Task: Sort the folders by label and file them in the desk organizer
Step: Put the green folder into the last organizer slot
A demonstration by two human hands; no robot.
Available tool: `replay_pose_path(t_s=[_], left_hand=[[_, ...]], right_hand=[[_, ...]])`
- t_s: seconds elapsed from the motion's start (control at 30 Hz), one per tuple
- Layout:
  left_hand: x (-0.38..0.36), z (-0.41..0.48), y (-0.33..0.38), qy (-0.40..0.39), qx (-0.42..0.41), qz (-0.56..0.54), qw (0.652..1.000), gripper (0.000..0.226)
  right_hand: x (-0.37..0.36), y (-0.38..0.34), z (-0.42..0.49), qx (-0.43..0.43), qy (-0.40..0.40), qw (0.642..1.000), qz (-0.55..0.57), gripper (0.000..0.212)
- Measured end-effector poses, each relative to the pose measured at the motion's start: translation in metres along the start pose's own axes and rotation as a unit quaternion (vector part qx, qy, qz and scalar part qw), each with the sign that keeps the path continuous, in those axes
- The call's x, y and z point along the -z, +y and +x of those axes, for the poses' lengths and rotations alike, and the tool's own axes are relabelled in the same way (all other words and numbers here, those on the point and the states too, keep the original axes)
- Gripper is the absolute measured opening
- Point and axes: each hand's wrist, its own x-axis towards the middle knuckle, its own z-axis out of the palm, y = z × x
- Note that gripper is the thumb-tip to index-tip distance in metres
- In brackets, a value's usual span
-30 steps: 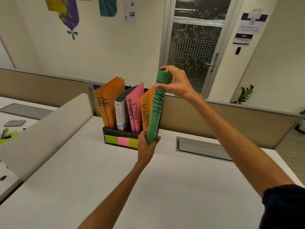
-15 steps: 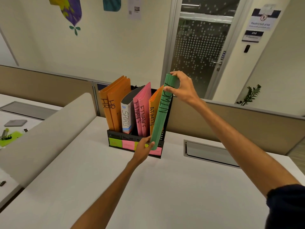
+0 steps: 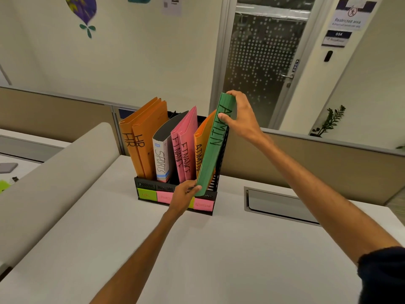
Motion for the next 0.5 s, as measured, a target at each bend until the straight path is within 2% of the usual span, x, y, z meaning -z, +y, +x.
replay_pose_path(t_s=[0.17,0.27,0.37,0.5], left_hand=[[0.004,0.018,0.004,0.003,0.002,0.078,0.997,0.03],[0.01,0.022,0.001,0.038,0.032,0.158,0.986,0.042],[0.012,0.02,-0.002,0.066,0.086,0.16,0.981,0.052],[0.006,0.024,-0.004,0.08,0.08,0.214,0.97,0.049]], right_hand=[[-0.007,0.008,0.009,0.014,-0.024,0.999,-0.026,0.068],[-0.012,0.008,0.012,0.026,-0.021,0.999,-0.027,0.067],[-0.018,0.006,0.016,0.038,-0.022,0.999,-0.029,0.066],[-0.024,0.004,0.019,0.045,-0.011,0.999,-0.025,0.066]])
